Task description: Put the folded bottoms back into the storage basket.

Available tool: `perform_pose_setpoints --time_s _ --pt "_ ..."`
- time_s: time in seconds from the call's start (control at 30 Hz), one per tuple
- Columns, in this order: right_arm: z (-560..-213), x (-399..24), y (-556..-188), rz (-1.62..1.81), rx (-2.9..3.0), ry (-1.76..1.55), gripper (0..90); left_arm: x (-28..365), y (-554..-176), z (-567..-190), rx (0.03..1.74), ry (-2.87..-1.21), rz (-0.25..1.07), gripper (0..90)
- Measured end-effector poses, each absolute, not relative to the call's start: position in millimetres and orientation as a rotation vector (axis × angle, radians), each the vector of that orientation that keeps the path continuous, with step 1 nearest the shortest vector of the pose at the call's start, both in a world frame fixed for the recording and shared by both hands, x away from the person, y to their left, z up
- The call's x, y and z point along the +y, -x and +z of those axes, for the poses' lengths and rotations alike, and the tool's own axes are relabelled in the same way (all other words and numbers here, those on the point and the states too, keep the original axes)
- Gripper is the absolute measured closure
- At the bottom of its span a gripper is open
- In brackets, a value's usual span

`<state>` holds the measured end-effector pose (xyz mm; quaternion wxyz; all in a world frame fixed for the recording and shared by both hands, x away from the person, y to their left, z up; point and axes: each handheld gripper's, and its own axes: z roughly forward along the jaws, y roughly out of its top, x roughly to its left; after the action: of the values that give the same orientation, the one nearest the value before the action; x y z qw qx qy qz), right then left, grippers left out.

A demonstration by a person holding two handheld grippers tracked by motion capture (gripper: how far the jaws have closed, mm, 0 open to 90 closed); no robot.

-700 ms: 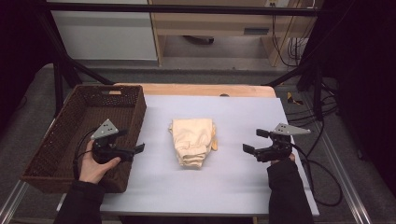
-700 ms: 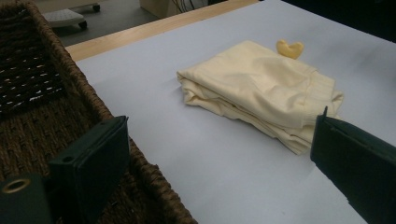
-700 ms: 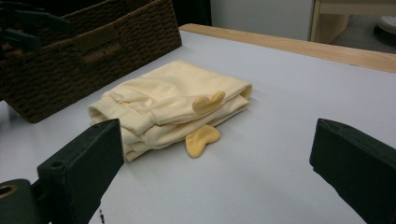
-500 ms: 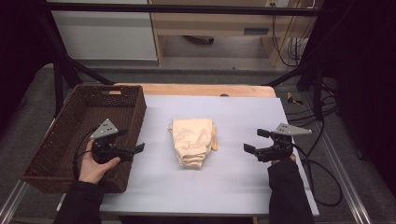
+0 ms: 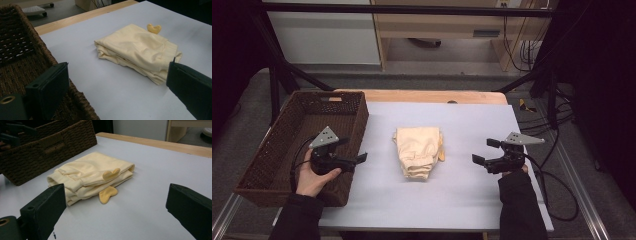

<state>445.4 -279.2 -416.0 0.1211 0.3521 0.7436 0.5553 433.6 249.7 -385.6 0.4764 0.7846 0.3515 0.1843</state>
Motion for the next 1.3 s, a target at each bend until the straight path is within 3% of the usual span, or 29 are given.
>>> perform_pose_setpoints --time_s 1.3 --pt "-416.4 -278.3 -445.8 1.611 2.183 -1.033 3.1 218.7 -423.6 -359.3 0.867 -1.907 0.442 2.4"
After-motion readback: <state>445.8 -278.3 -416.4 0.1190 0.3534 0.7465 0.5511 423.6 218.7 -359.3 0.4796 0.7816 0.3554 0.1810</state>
